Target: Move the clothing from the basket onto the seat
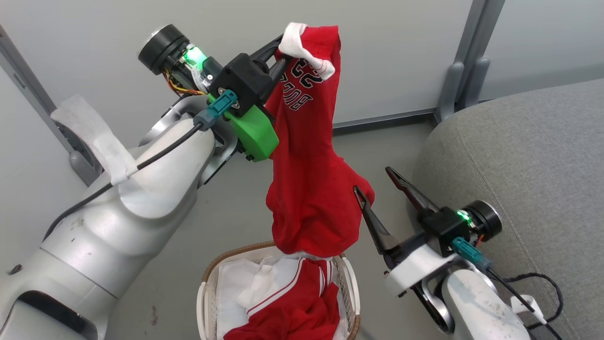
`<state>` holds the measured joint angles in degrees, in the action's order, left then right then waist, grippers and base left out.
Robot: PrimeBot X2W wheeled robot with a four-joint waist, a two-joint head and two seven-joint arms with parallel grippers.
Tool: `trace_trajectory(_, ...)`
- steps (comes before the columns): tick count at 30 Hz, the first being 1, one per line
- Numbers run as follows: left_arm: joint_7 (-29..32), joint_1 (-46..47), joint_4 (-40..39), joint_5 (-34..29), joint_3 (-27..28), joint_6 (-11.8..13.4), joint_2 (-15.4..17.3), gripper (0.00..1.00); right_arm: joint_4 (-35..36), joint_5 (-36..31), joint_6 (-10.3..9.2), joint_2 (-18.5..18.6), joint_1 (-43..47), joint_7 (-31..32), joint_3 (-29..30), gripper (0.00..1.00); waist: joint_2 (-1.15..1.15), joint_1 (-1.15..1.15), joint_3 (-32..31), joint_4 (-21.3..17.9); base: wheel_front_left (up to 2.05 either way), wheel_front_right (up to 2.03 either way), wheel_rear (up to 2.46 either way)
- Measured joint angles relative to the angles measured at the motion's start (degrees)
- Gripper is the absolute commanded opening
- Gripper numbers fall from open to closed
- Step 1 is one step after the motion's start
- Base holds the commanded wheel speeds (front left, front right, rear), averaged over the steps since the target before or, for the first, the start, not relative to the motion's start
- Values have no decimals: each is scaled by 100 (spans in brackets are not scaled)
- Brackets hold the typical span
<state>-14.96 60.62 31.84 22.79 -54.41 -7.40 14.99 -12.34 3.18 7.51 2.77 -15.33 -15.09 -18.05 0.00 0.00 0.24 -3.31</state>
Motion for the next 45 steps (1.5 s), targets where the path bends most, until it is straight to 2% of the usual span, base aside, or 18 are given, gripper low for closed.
trace_trajectory(4,-7,82,-94,67,-141,0,-67,0,-287,-141,0,-4,-485,-1,-311,100,0,0,-23,95,0,0,0)
trace_trajectory(11,-9,177,-290,135,-319,0,-196,0,-1040,-339,0,-2,-1193,-4,-427,100,0,0,-59,270,0,0,0)
trace_trajectory(19,-16,197,-568,170,-446,0,-324,0,-2165,-93,0,0,-1517,-4,-932,100,0,0,-134,403,0,0,0)
trace_trajectory(20,-16,194,-602,177,-454,0,-330,0,-2259,-14,0,0,-1518,-5,-1024,82,0,0,-146,415,0,0,0)
trace_trajectory(21,-16,190,-628,189,-454,0,-330,0,-2325,54,0,0,-1524,-5,-1084,40,0,0,-155,425,0,0,0)
trace_trajectory(22,-16,180,-658,207,-449,0,-327,0,-2390,130,0,0,-1537,-5,-1151,25,0,0,-165,437,0,0,0)
trace_trajectory(23,-16,160,-677,224,-439,0,-321,0,-2424,187,0,1,-1558,-5,-1209,0,0,0,-172,447,0,0,0)
trace_trajectory(29,-16,-86,-583,300,-277,4,-197,0,-2438,286,0,-2,-1578,-5,-1230,0,0,0,-182,455,0,0,0)
trace_trajectory(36,-16,-631,-480,567,29,88,-182,0,-2191,339,0,-1,-1404,-5,-912,0,0,0,-194,412,0,0,0)
trace_trajectory(38,-16,-872,-477,635,121,91,-196,20,-2098,344,0,-1,-1340,-4,-809,0,0,0,-199,401,0,0,0)
trace_trajectory(39,-16,-1018,-487,675,192,91,-214,66,-2057,352,0,-1,-1312,-4,-753,0,0,0,-198,396,0,0,0)
trace_trajectory(40,-16,-1163,-480,728,254,91,-225,91,-2023,352,0,-1,-1287,-4,-701,0,0,0,-196,391,0,0,0)
trace_trajectory(41,-16,-1313,-463,744,308,90,-240,100,-1989,352,0,-1,-1253,-4,-643,0,0,0,-196,386,0,0,0)
trace_trajectory(45,-16,-1935,-394,943,661,91,-364,100,-1895,336,0,0,-1152,-4,-425,0,0,0,-184,370,0,0,0)
